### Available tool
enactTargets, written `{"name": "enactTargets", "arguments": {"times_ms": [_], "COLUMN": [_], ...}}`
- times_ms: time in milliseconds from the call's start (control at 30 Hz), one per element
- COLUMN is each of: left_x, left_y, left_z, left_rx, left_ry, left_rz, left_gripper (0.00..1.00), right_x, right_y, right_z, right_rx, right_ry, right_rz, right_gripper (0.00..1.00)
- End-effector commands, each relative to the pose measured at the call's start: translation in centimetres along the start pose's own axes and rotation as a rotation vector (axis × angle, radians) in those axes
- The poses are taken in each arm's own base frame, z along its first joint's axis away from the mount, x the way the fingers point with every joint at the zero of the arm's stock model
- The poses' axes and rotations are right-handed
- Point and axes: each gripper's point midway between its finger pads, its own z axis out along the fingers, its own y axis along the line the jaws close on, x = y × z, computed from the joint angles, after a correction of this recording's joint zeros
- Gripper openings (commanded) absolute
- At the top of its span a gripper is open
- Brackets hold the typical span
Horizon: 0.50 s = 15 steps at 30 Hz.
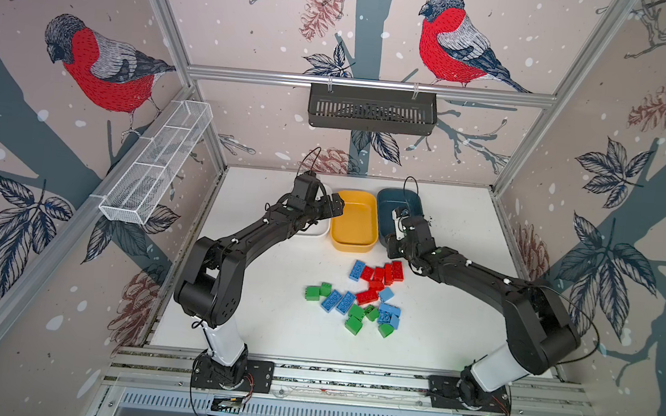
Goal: Sort the legos into containers by color
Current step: 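Carry the small red brick into the teal tub and open the right gripper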
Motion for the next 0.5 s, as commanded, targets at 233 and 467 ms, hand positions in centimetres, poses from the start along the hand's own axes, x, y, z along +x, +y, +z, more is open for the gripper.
{"name": "enactTargets", "arguments": {"times_ms": [233, 467], "left_x": [0.4, 0.5], "left_y": [1.1, 1.2], "left_z": [-1.8, -2.3], "left_rx": [-0.059, -0.062], "left_ry": [-0.040, -0.049], "left_rz": [0.028, 0.017], "left_gripper": [0.97, 0.97], "right_x": [-2.7, -4.0], "right_y": [-5.9, -6.4], "right_z": [4.8, 6.9], "right_rx": [0.164, 0.203], "right_ry": [0.076, 0.100], "right_rz": [0.087, 0.120], "right_gripper": [0.36, 0.46]}}
